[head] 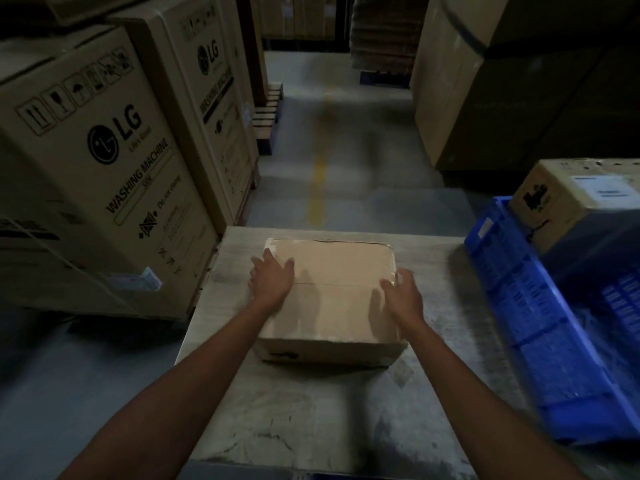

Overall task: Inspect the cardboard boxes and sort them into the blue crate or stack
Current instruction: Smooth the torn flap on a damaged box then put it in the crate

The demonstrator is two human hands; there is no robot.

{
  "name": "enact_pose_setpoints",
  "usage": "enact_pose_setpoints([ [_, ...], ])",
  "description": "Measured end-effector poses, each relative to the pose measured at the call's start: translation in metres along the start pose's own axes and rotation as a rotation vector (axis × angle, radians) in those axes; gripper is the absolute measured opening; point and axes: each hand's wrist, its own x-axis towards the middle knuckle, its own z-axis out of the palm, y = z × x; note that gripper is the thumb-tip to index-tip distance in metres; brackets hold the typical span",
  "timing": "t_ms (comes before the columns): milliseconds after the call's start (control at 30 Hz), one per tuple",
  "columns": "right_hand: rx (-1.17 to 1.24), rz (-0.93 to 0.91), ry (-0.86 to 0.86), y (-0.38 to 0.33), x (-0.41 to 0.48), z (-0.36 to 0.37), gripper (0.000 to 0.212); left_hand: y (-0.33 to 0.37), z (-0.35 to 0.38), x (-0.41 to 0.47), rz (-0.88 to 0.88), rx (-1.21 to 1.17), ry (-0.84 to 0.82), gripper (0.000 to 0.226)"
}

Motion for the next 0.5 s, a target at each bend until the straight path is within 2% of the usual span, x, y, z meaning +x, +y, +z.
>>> enact_pose_setpoints([
  [67,0.114,0.055,-0.003,-0.008,0.002,-0.001,0.056,0.006,-0.014,0.009,-0.063,-0.283,-0.022,0.068],
  [133,0.123,0.048,0.054,-0.013,0.001,-0.002,0.059,0.01,-0.026,0.008,-0.064,-0.461,-0.002,0.066],
  [200,0.098,0.033,0.113,-0.017,0.002,-0.007,0.066,0.012,-0.037,0.003,0.012,-0.527,0.084,0.052],
  [267,0.056,0.008,0.152,-0.022,0.004,-0.011,0.064,0.013,-0.045,-0.002,0.141,-0.611,0.176,0.03],
  [400,0.055,-0.042,0.217,-0.04,-0.001,-0.014,0.064,0.014,-0.057,-0.007,0.14,-0.813,0.286,0.029],
  [500,0.1,-0.055,0.241,-0.048,-0.01,-0.013,0.058,0.012,-0.063,-0.017,0.134,-0.804,0.361,0.026],
])
